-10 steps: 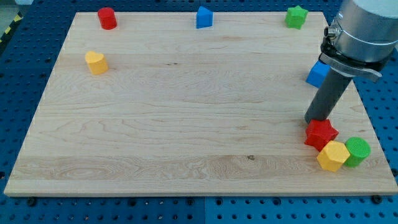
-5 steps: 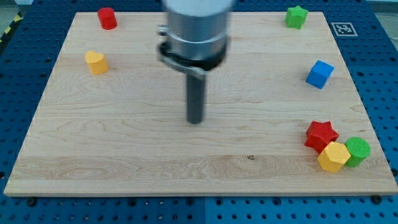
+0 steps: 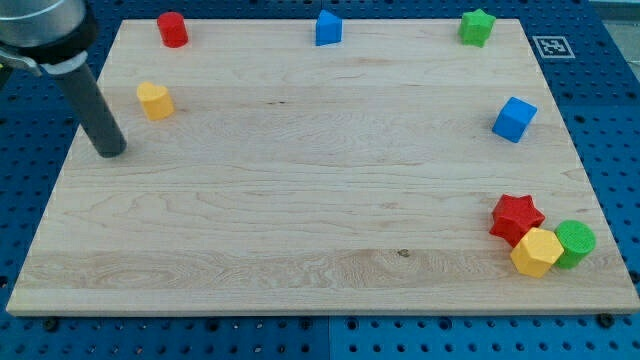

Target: Move the yellow heart slightly right and down

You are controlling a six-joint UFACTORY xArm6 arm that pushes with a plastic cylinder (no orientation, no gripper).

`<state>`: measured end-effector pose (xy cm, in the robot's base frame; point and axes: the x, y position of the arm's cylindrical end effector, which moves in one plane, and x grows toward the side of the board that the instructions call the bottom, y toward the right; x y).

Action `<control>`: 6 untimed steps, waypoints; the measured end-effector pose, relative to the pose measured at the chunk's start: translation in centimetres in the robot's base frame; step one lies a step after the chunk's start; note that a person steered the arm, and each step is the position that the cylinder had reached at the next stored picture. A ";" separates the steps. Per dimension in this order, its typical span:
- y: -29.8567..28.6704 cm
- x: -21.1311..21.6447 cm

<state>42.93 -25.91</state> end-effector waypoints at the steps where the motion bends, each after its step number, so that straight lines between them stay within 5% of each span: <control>1: -2.4 -4.6; 2: -2.8 -7.6; 6: 3.4 -7.8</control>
<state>35.16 -22.56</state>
